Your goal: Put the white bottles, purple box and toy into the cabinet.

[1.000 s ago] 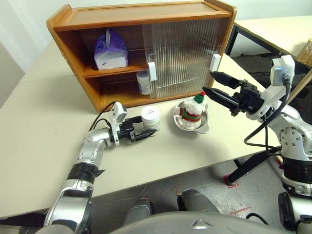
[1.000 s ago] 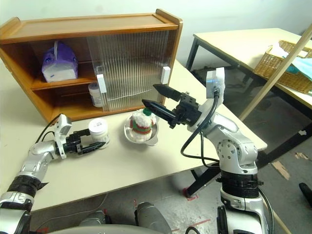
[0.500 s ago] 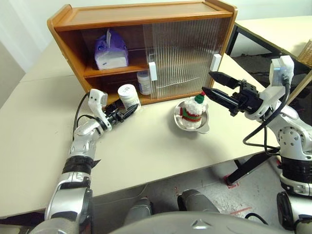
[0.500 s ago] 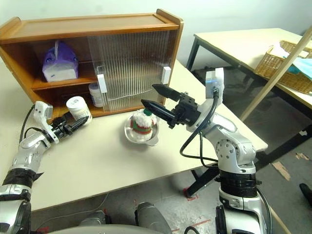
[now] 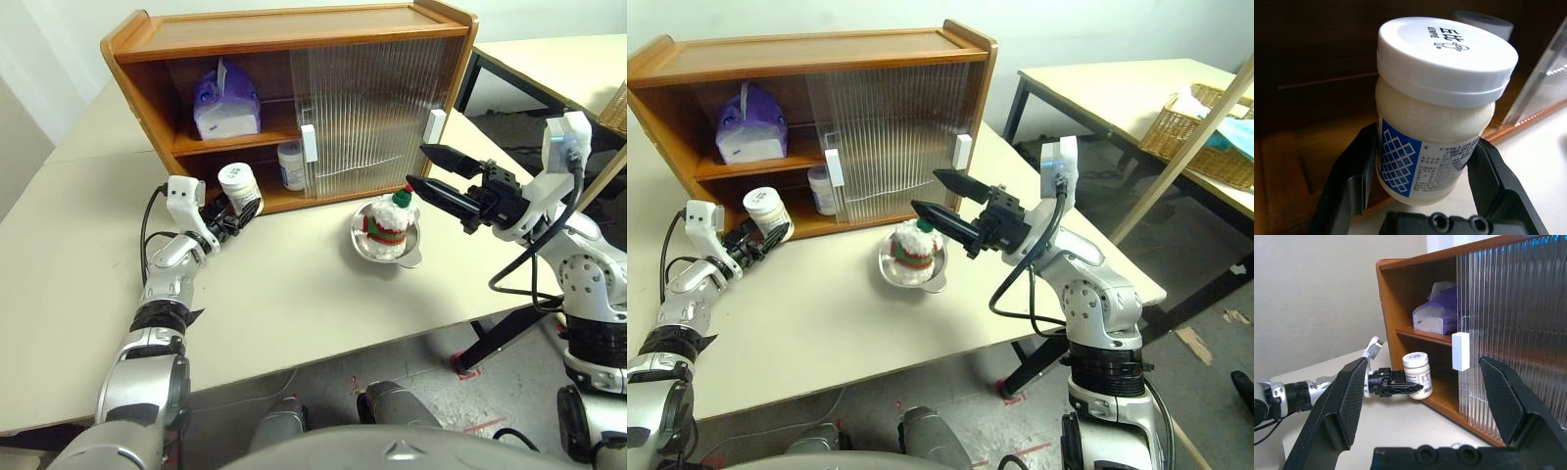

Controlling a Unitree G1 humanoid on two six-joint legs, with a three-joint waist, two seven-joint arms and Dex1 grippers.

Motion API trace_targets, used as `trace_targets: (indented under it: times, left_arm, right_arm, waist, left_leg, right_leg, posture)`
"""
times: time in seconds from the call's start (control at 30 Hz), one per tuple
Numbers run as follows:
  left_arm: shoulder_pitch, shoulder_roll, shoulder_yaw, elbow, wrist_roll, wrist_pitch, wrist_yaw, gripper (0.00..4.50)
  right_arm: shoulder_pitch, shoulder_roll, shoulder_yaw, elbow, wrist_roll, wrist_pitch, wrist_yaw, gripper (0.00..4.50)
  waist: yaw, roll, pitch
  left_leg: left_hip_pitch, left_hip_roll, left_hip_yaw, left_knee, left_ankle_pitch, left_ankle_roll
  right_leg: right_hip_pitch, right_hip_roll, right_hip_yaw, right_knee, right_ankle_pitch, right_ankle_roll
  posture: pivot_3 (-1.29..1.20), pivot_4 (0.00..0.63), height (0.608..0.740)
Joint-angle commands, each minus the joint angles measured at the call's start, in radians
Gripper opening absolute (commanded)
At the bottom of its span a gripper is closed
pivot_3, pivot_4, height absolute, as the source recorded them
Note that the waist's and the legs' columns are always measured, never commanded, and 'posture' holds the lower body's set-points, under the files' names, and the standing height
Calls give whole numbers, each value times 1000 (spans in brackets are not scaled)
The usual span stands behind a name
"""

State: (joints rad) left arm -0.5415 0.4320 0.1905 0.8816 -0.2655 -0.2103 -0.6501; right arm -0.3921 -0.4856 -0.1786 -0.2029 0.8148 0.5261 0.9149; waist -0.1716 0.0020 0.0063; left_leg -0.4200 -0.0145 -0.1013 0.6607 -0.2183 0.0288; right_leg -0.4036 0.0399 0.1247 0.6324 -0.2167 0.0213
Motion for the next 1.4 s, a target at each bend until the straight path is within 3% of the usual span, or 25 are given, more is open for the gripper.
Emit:
trace_targets:
  times: [0.03, 0.53, 0.83, 1.4]
  left_arm:
    - [-42, -5, 16, 60, 21, -35, 42, 3047]
    - [-202, -95, -10, 243, 133, -70, 331, 3047]
    - [-270, -94, 4, 328, 150, -52, 443, 3047]
    - [-328, -114, -1, 385, 173, -36, 503, 3047]
  right_arm:
    - [0, -7, 2, -5, -3, -2, 3, 4500]
    - [7, -9, -4, -18, 3, 4, -7, 4500]
    - [47, -22, -24, -57, 16, 8, -31, 4500]
    - [105, -43, -47, -120, 46, 16, -79, 4500]
  waist:
    - [0, 0, 0]
    - [0, 0, 0]
    - [-15, -1, 1]
    - [-113, -5, 3]
  left_leg:
    - [0, 0, 0, 0, 0, 0]
    - [2, -11, 0, 2, 3, 4]
    - [2, -16, 0, 3, 4, 7]
    - [0, -26, 1, 3, 4, 7]
  right_leg:
    - [0, 0, 0, 0, 0, 0]
    - [4, 1, 0, -1, 1, 9]
    - [6, -1, 1, -2, 2, 15]
    - [7, -1, 0, -5, 0, 20]
  posture:
    - [-218, 0, 740]
    - [-240, 0, 740]
    - [-283, 0, 740]
    - [-320, 0, 740]
